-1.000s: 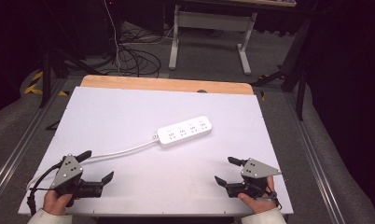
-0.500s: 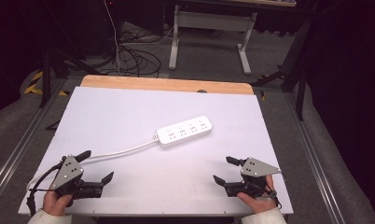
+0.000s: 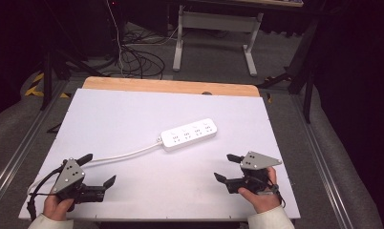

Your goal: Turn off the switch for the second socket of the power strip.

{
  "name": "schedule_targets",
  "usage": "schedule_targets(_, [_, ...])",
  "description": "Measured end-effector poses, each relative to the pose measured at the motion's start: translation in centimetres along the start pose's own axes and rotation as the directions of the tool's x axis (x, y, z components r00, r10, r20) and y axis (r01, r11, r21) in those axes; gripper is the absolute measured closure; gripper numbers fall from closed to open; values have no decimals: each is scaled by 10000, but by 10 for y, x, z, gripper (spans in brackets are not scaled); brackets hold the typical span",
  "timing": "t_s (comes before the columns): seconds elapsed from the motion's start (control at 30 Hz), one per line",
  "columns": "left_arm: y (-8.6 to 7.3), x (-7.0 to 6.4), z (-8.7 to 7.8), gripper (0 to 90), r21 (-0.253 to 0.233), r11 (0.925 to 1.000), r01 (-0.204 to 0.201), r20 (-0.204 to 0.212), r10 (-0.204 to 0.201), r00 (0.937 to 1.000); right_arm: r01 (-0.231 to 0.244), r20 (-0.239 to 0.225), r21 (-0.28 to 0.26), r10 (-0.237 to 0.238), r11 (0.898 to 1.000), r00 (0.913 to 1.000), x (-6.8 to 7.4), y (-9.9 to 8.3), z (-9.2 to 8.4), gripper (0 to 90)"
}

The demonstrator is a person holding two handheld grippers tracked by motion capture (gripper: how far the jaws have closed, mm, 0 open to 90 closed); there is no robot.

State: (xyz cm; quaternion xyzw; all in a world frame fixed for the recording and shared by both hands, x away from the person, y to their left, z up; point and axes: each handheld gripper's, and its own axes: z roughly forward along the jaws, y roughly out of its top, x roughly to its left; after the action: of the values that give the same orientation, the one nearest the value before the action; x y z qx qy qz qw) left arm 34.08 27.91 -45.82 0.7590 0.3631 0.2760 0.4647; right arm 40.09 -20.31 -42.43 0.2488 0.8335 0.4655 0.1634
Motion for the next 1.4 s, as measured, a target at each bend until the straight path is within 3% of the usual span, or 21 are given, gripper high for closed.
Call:
schedule_targets(0.47, [0, 1, 0, 5, 14, 10000, 24, -10, -24, 10000, 255, -114, 226, -252, 9994, 9996, -9, 32, 12, 258])
schedule_targets(0.9, [-1, 2, 0, 5, -6, 10000, 11, -24, -11, 10000, 413, 29, 284, -414, 9987, 9991, -12, 48, 19, 243])
schedule_targets(0.93, [-1, 2, 0, 5, 8, 10000, 9, -18, -9, 10000, 330, -104, 275, -327, 9991, 9994, -13, 49, 20, 326])
schedule_targets(1.03, [-1, 2, 0, 5, 29, 10000, 38, 14, -38, 10000, 127, -263, 285, -119, 9995, 9996, -14, 52, 22, 437])
schedule_targets(1.17, [-1, 1, 1, 5, 45, 10000, -14, -1, 14, 10000, -108, -91, 161, 110, 9998, 9999, -15, 57, 23, 489])
schedule_targets(1.23, [-1, 2, 1, 5, 44, 10000, -7, -17, 7, 10000, -576, -463, 180, 584, 9982, 9972, -18, 62, 28, 548])
schedule_targets(1.4, [-1, 3, 0, 5, 46, 10000, -5, -60, 6, 10000, -959, -582, 87, 963, 9953, 9937, -23, 69, 35, 656])
